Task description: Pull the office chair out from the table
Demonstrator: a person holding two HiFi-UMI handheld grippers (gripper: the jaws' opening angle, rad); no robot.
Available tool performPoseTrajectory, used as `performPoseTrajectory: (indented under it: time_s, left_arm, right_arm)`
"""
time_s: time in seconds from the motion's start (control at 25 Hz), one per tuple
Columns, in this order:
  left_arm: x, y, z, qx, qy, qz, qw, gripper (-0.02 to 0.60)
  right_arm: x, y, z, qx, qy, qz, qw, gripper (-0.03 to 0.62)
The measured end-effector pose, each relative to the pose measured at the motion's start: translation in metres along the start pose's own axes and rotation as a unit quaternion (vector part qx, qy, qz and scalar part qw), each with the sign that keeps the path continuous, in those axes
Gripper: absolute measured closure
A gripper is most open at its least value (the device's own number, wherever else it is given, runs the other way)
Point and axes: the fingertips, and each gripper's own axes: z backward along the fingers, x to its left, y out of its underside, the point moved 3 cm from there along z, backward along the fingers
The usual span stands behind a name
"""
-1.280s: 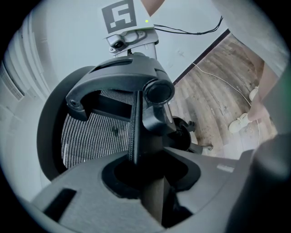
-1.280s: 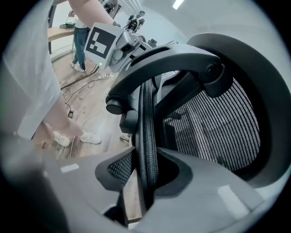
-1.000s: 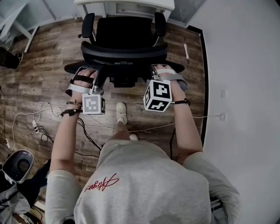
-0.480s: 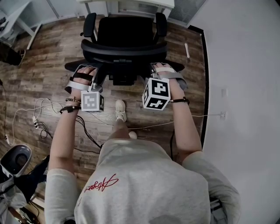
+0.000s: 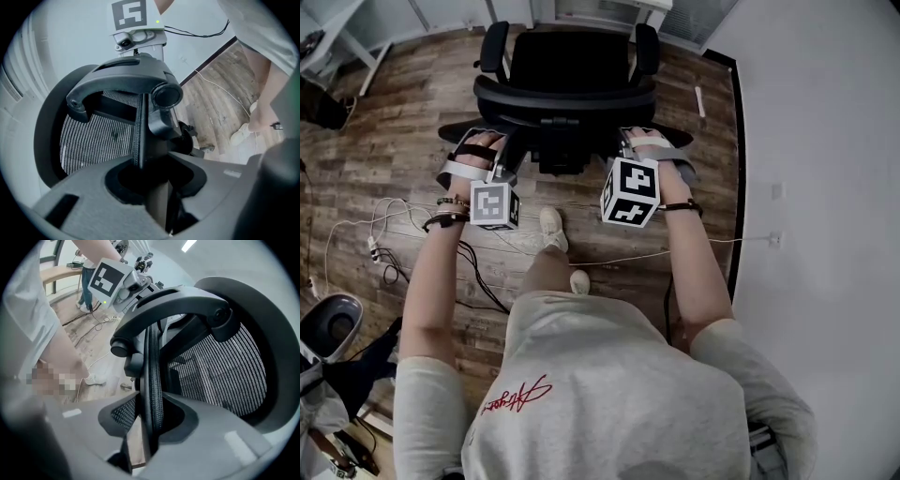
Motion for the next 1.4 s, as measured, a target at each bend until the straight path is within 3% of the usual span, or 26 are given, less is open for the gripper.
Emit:
performPoseTrajectory:
  time_s: [0.2,0.56,1.08,1.4]
  left_arm:
    - [-0.008,0.006,0.008,0.01,0.069,0.021,0.9974,0.474]
    - [-0.018,0.013,0.023,0.011,0.108,0.029,0.9936,0.482]
    - [-0.034,0.016,0.043,0.009,0.138,0.029,0.99,0.485]
    - [-0.053,-0.004,0.072,-0.001,0.128,0.02,0.9916,0.485]
  right_arm:
    - [0.007,-0.009,0.004,0.004,0.001,-0.001,1.0,0.482]
    - [0.02,-0.023,0.008,0.008,0.013,-0.003,1.0,0.48]
    - [0.045,-0.038,0.019,0.024,0.02,-0.019,0.999,0.48]
    - [0.078,-0.039,0.041,0.032,0.035,-0.02,0.999,0.479]
